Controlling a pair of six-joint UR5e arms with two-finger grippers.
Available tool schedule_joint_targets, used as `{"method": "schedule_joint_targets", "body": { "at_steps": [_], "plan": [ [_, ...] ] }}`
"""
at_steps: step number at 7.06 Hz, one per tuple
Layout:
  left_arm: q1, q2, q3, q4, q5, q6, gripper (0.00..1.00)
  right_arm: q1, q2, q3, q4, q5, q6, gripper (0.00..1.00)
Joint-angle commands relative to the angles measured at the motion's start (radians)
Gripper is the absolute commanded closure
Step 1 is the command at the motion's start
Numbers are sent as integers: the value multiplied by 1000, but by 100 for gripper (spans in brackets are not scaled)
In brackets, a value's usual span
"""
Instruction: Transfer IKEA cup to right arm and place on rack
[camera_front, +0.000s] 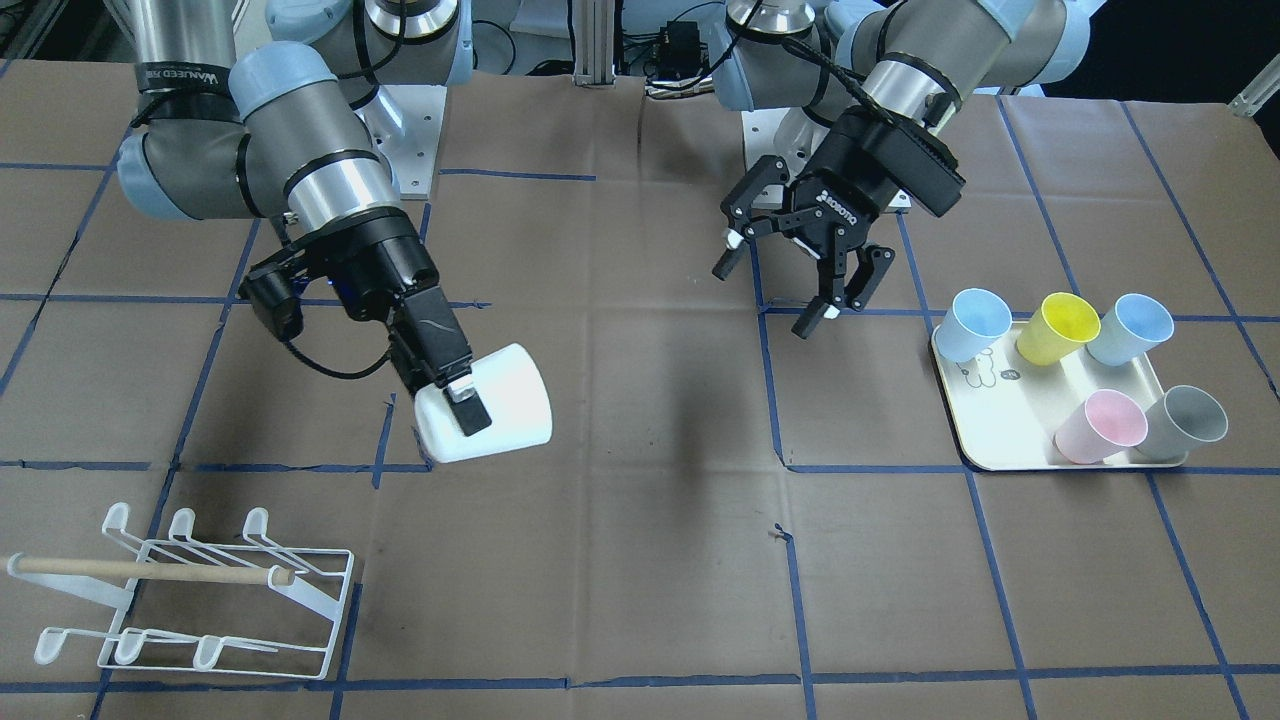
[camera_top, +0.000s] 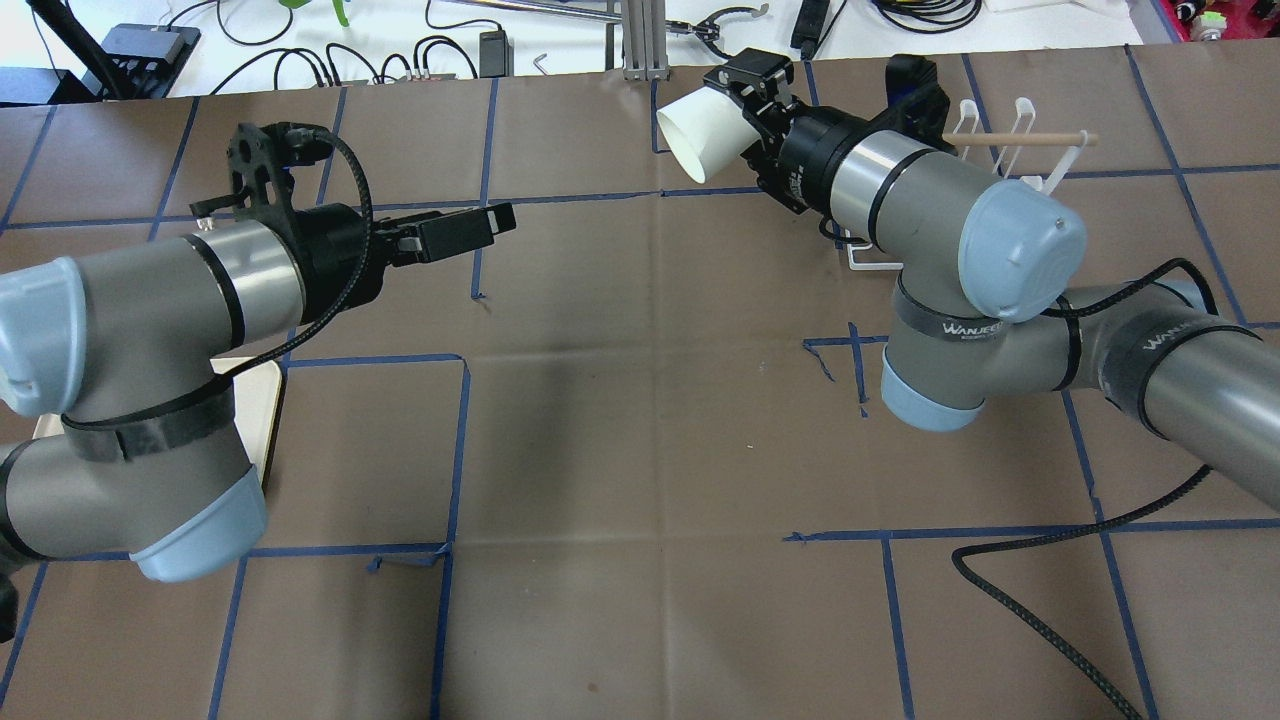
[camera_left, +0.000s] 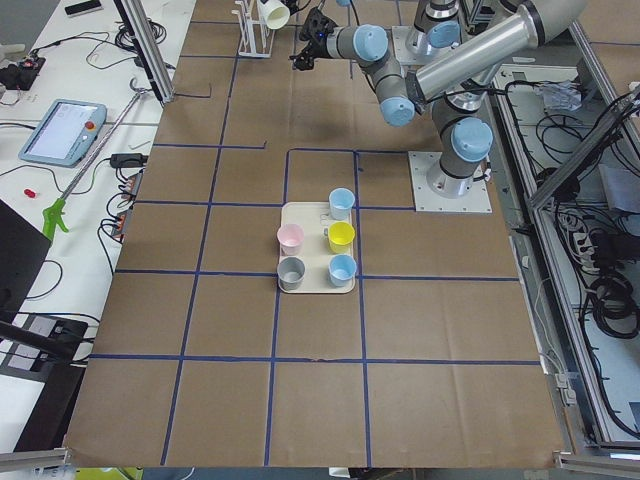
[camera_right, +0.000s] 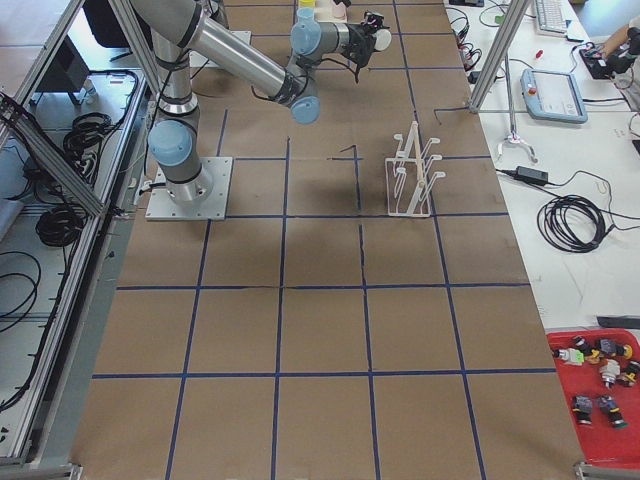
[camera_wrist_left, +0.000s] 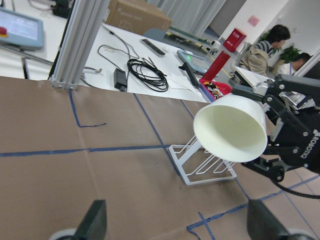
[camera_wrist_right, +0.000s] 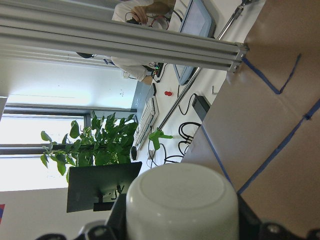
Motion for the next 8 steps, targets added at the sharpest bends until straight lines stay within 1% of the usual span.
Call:
{"method": "schedule_joint_targets", "body": {
  "at_steps": [1, 2, 3, 4, 5, 6, 7, 8],
  "plan": [
    [-10, -11, 204, -461, 260, 0, 1, -50, 43, -63, 9, -109, -374, 84],
    [-10, -17, 304, -690, 338, 0, 1, -69, 51, -72, 10, -156, -506, 84],
    [-10, -24, 380, -905, 424, 0, 1, -105, 74, -98, 1, -191, -623, 84],
    [-16, -49, 438, -1027, 502, 2, 2, -139, 100, -127, 1, -196, -788, 84],
    [-51, -67, 492, -1126, 574, 2, 2, -164, 126, -159, 0, -196, -917, 84],
    [-97, -87, 555, -1222, 665, 2, 2, -194, 172, -192, -26, -221, -1005, 84],
    [-108, -89, 590, -1254, 670, 5, 1, -202, 228, -244, -49, -228, -1088, 84],
    [-106, -75, 586, -1245, 670, 11, 1, -204, 262, -259, -59, -231, -1142, 84]
  ]
}}
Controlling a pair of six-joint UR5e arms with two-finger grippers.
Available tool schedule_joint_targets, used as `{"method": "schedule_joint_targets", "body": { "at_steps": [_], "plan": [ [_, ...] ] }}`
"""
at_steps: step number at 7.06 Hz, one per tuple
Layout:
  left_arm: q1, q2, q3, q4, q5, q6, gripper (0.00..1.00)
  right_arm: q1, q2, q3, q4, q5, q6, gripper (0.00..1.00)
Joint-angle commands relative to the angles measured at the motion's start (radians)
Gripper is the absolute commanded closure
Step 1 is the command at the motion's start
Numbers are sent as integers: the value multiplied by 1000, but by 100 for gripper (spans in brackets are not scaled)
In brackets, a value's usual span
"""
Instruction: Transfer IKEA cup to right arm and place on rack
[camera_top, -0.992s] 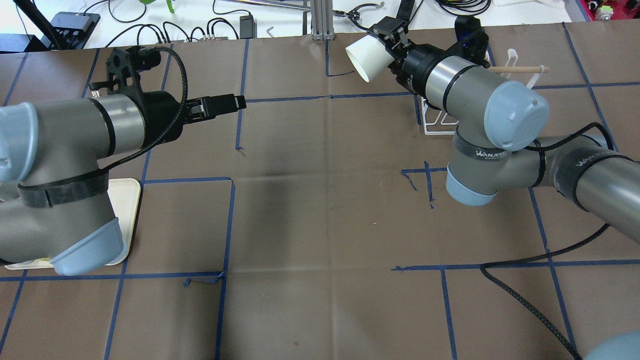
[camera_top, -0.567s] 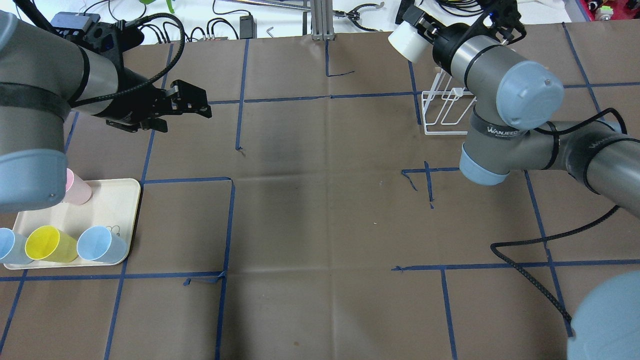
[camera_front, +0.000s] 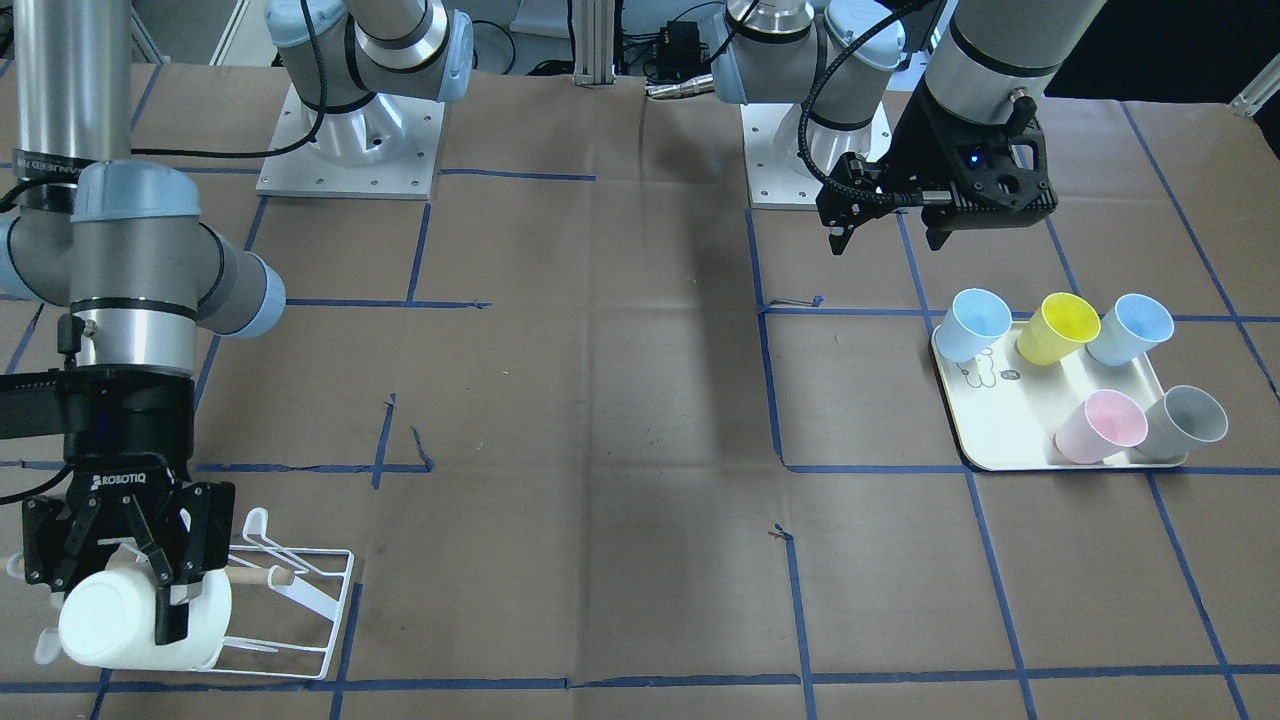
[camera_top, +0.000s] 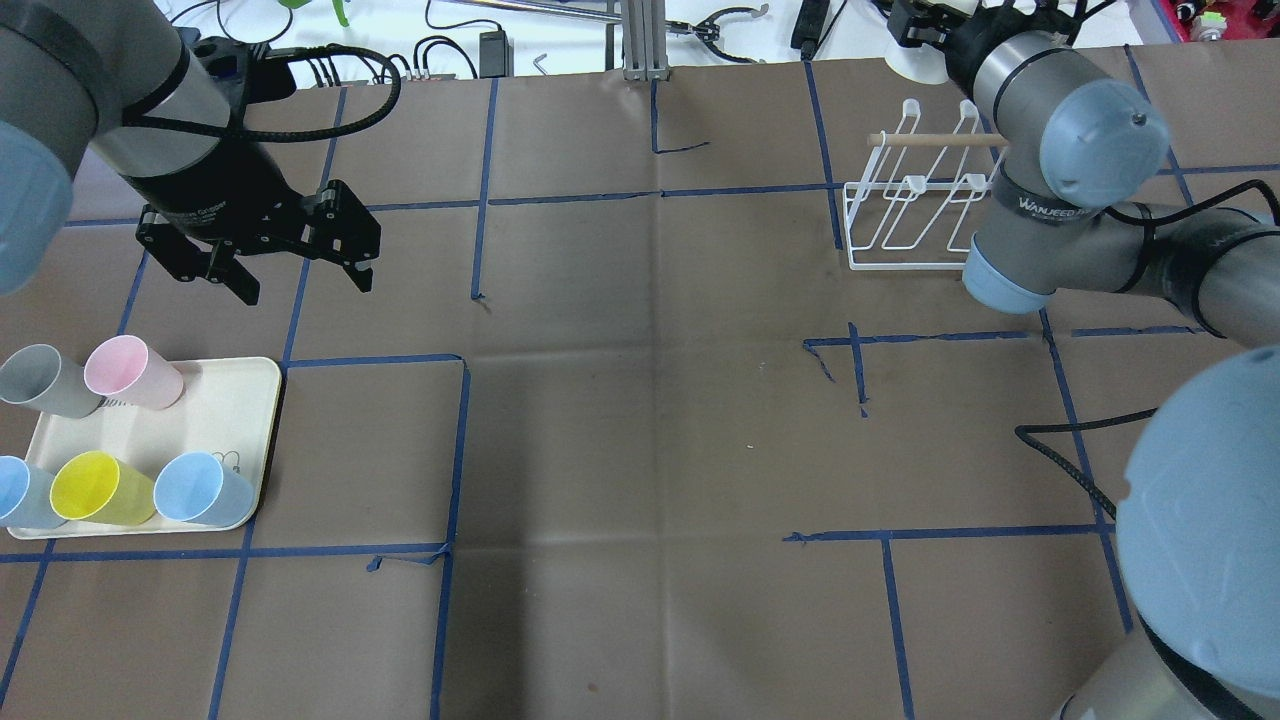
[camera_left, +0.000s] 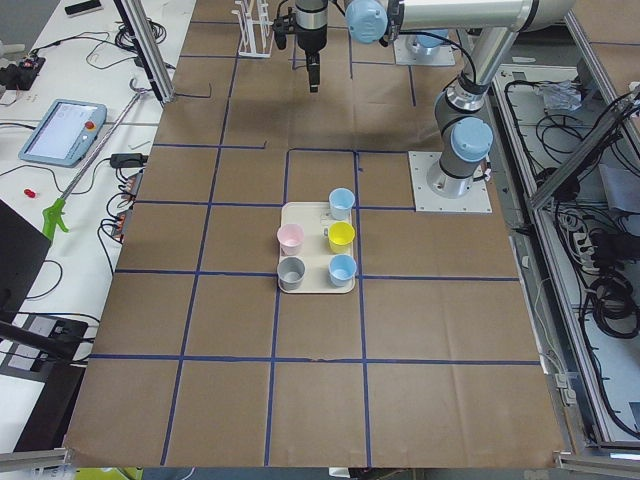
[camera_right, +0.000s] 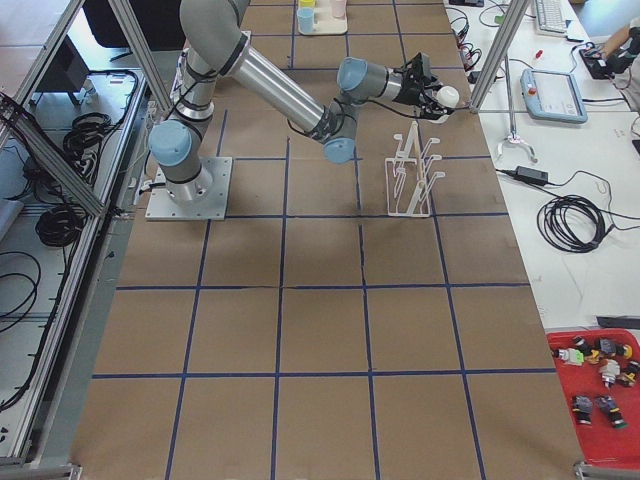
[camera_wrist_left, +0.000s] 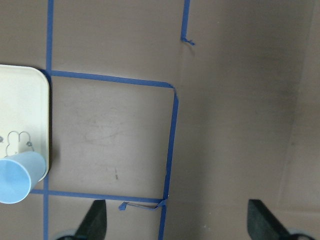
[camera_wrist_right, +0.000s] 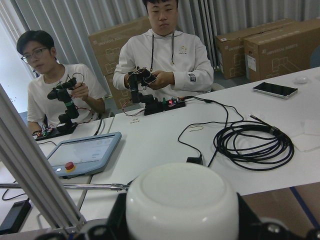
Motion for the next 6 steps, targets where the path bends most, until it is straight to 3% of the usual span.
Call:
{"method": "schedule_joint_targets", "body": {
  "at_steps": [1, 2, 4, 6],
  "plan": [
    [0, 10, 9, -15, 16, 13, 1, -6, 58, -16, -38, -24, -92, 84],
    [33, 18, 0, 1, 14, 75, 1, -6, 70, -11, -38, -27, -92, 84],
    [224, 44, -25, -30, 17, 207, 1, -6, 92, -8, -46, -29, -92, 84],
    [401, 109, -150, -28, 19, 421, 3, -5, 98, -3, -44, -29, -89, 84]
  ]
}}
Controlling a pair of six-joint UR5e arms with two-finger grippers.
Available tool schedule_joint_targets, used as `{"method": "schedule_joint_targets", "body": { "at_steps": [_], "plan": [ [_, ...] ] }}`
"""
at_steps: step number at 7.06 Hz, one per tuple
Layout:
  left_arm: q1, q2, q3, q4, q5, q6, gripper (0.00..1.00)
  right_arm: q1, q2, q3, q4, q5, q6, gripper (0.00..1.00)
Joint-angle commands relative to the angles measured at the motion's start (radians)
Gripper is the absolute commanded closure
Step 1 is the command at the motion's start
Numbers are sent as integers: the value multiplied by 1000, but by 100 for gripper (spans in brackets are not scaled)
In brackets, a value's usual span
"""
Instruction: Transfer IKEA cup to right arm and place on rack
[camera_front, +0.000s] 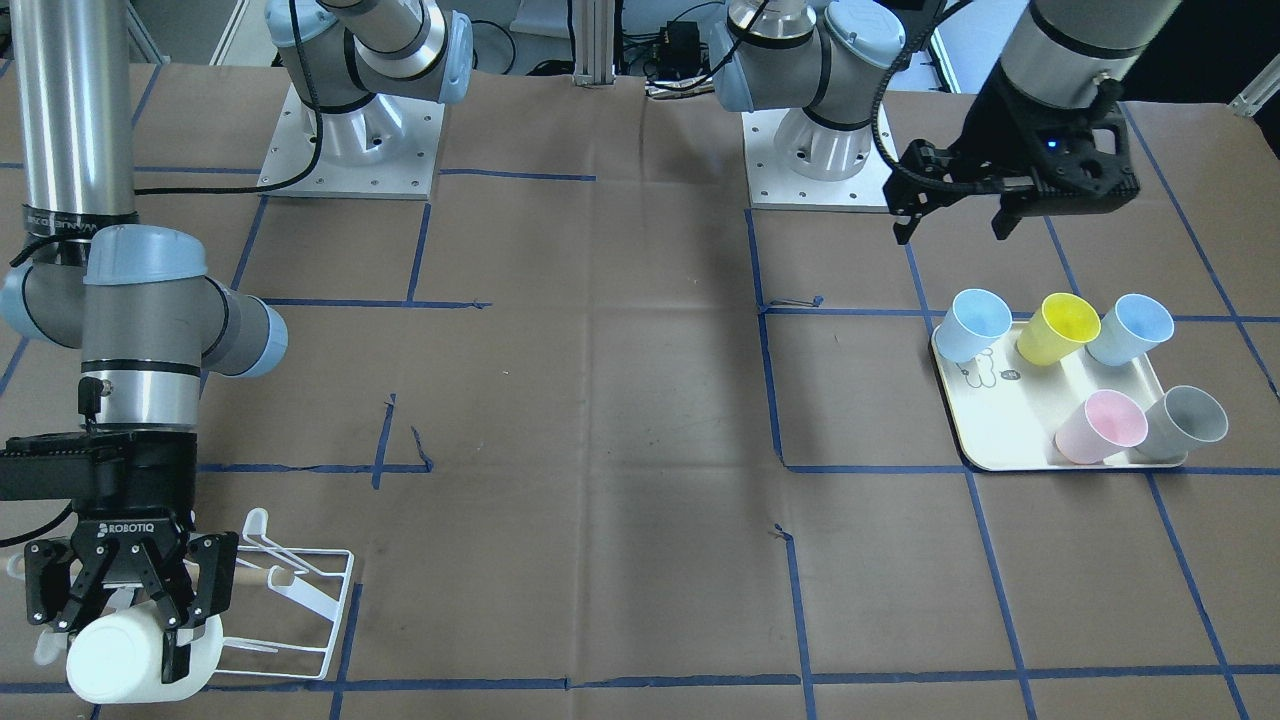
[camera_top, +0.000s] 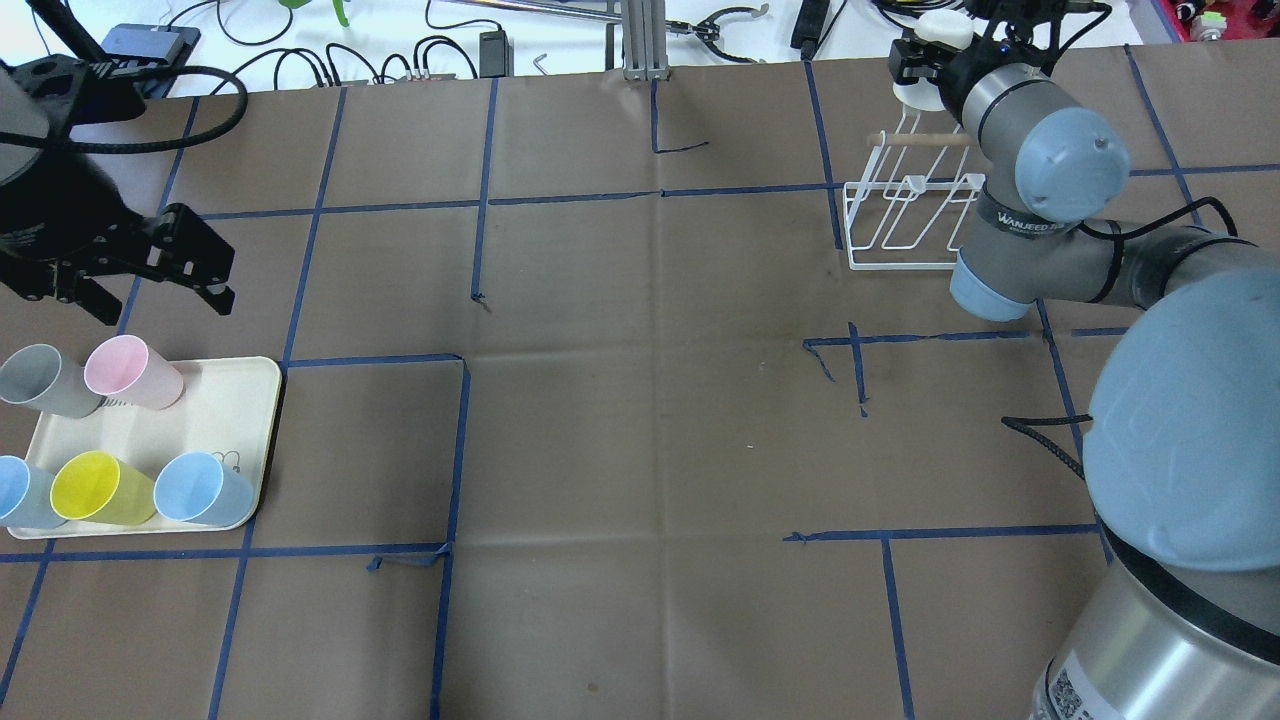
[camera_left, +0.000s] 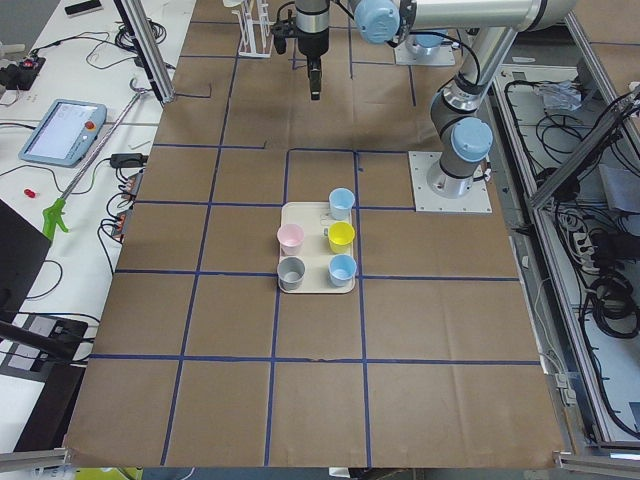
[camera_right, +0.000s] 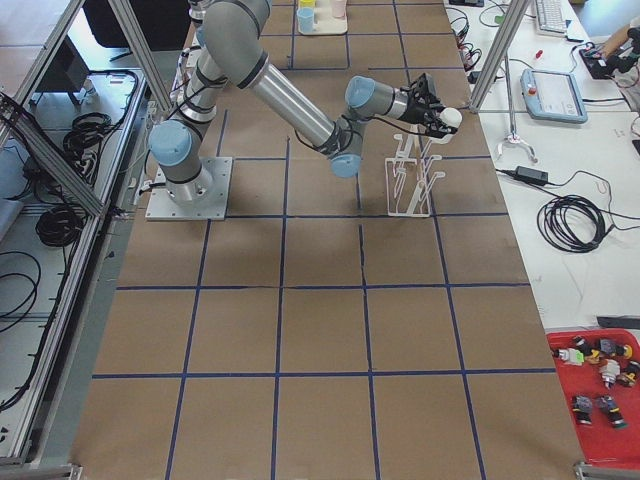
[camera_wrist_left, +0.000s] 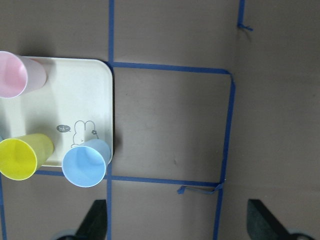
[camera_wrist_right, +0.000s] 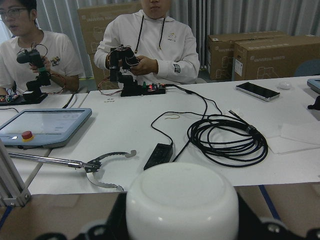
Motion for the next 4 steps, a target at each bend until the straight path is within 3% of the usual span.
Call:
{"method": "schedule_joint_targets", "body": {
  "at_steps": [1, 2, 3, 4],
  "plan": [
    [178, 69, -139, 9, -1, 188, 4, 1, 24, -1, -3, 0, 1, 84],
    [223, 84, -180, 22, -1, 231, 4, 6, 36, 0, -9, 0, 3, 83],
    [241, 86, -207, 44, -2, 253, 5, 9, 39, 2, -8, -2, 3, 73],
    [242, 74, -240, 93, -2, 263, 6, 9, 38, 0, -8, 0, 5, 13]
  ]
}}
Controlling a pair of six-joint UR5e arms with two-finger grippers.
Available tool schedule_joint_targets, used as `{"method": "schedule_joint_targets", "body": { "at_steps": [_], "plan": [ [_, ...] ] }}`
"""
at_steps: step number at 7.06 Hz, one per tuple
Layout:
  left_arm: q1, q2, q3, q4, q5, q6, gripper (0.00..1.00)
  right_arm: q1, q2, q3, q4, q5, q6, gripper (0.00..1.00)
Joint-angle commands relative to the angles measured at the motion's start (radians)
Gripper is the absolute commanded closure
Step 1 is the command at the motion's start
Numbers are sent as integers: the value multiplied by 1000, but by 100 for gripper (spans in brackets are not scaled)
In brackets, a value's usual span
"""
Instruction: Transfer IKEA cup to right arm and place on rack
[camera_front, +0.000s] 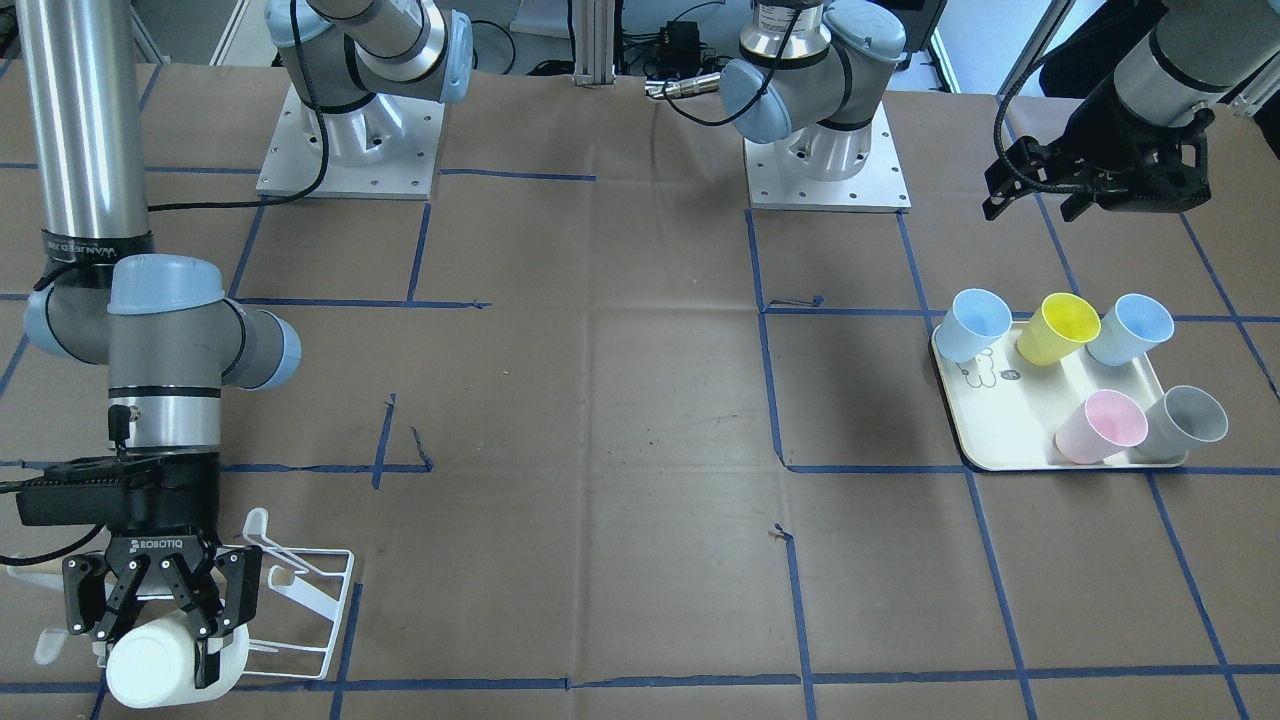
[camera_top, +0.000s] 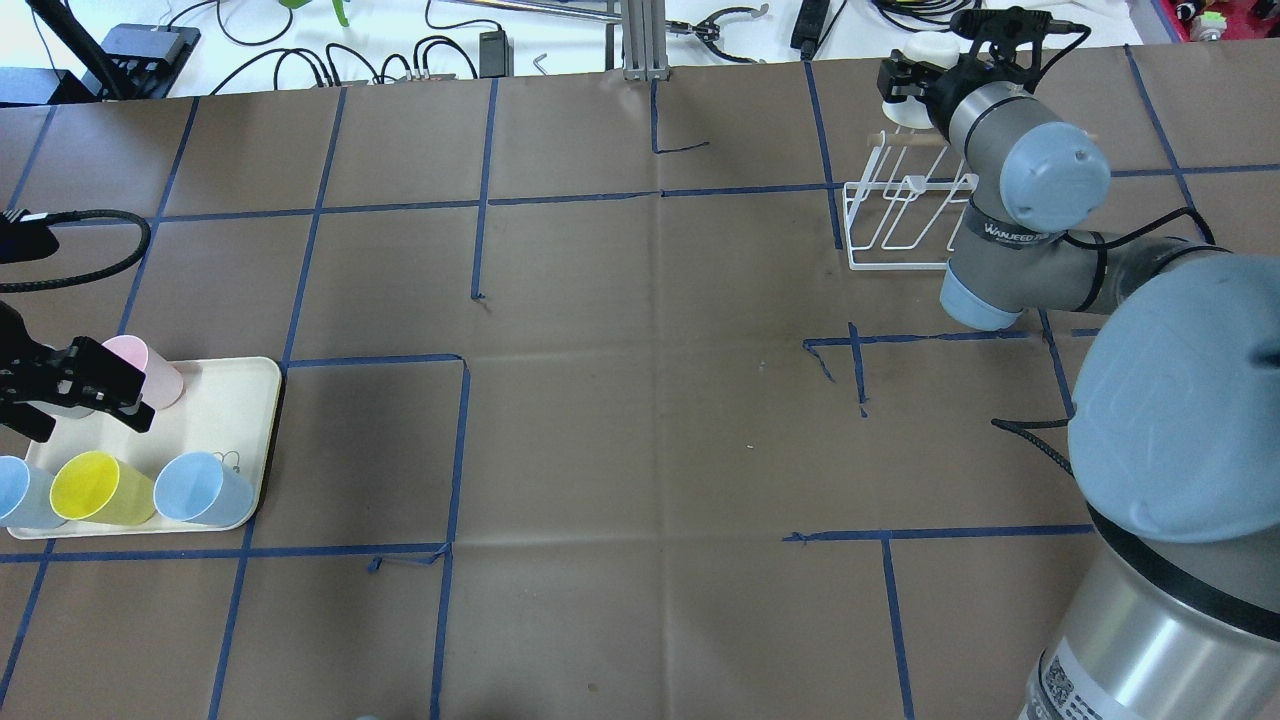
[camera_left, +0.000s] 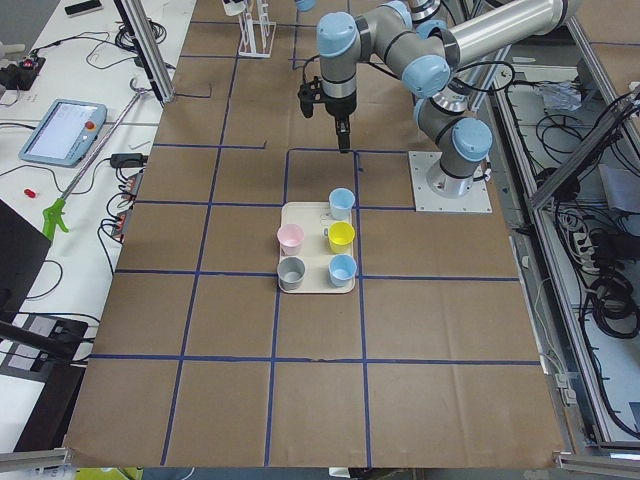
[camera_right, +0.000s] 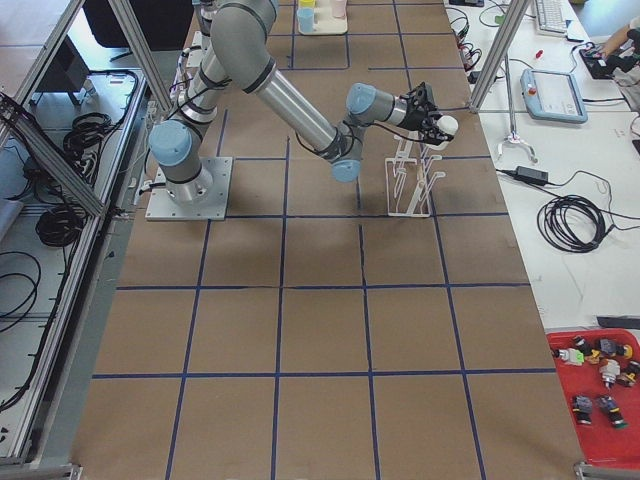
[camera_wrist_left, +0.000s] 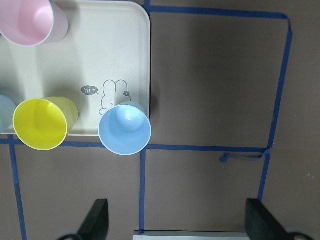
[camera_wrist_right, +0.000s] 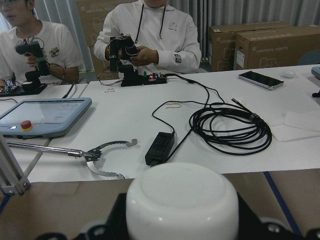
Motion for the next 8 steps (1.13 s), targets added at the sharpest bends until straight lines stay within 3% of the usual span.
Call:
{"method": "schedule_joint_targets", "body": {
  "at_steps": [1, 3, 4, 6, 8],
  "plan": [
    [16, -11, -116, 132, -1, 37, 6, 1, 3, 0, 10, 1, 6, 0],
    [18, -30, -307, 388, -1, 62, 7, 1, -3, -8, -5, 1, 12, 0],
    [18, -63, -352, 464, -1, 65, 7, 11, -13, -10, -26, 11, 12, 0],
    [19, -157, -362, 561, 1, 117, 7, 35, -96, -7, -4, 16, 14, 0],
    [18, -185, -357, 570, 28, 119, 8, 50, -212, 13, 76, 14, 64, 0]
  ]
}}
